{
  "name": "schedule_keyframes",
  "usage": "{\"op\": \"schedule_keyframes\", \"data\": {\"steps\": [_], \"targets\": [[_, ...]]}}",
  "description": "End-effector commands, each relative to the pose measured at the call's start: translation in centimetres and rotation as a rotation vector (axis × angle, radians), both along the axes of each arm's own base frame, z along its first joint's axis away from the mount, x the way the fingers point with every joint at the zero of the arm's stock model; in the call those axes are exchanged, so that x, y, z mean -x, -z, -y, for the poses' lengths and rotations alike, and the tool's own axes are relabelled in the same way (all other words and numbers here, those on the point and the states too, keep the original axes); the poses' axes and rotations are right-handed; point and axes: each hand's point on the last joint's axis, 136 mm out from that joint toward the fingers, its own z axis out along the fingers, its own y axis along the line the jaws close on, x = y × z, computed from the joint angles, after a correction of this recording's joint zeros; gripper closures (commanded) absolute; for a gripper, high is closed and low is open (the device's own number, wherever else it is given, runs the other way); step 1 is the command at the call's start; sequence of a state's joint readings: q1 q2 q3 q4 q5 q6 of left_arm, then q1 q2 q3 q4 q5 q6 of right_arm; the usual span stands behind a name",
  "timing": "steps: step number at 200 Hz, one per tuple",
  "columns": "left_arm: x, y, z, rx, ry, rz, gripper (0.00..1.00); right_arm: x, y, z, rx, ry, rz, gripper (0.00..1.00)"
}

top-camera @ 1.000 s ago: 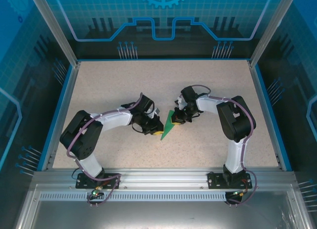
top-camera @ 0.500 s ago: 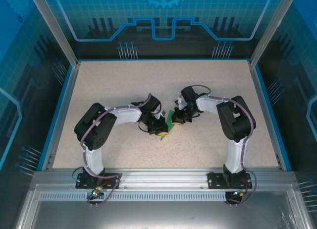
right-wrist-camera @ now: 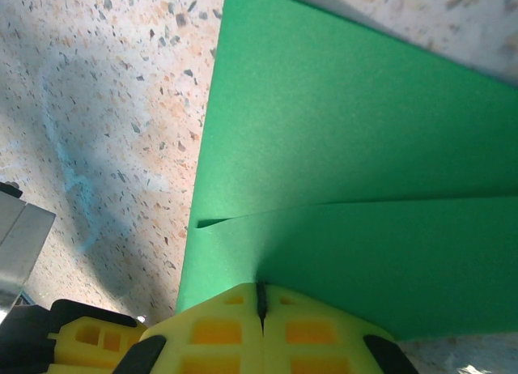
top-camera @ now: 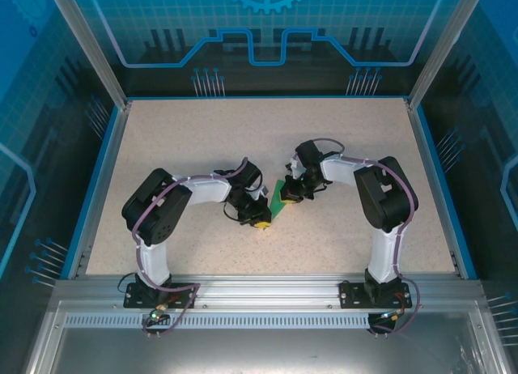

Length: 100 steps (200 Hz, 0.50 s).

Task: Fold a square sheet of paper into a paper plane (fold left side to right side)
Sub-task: Fold the wing for the fifth time at the center of the table.

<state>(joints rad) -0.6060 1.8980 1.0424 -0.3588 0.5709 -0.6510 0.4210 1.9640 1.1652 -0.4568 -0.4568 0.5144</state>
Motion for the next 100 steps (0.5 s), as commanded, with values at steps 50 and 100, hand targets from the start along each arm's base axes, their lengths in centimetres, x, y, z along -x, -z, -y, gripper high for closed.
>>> {"op": "schedule_keyframes", "data": {"steps": [50, 100], "targets": [[2.8, 0.8, -2.3, -0.075, 0.018, -0.055, 0.91, 2.4, 3.8, 3.7, 0.213, 0.009, -0.094, 1.00], [4.6, 0.9, -3.4, -0.077, 0.017, -0.079, 0.91, 1.7, 3.3, 3.3, 0.196, 0.008, -0.068, 1.00]]}}
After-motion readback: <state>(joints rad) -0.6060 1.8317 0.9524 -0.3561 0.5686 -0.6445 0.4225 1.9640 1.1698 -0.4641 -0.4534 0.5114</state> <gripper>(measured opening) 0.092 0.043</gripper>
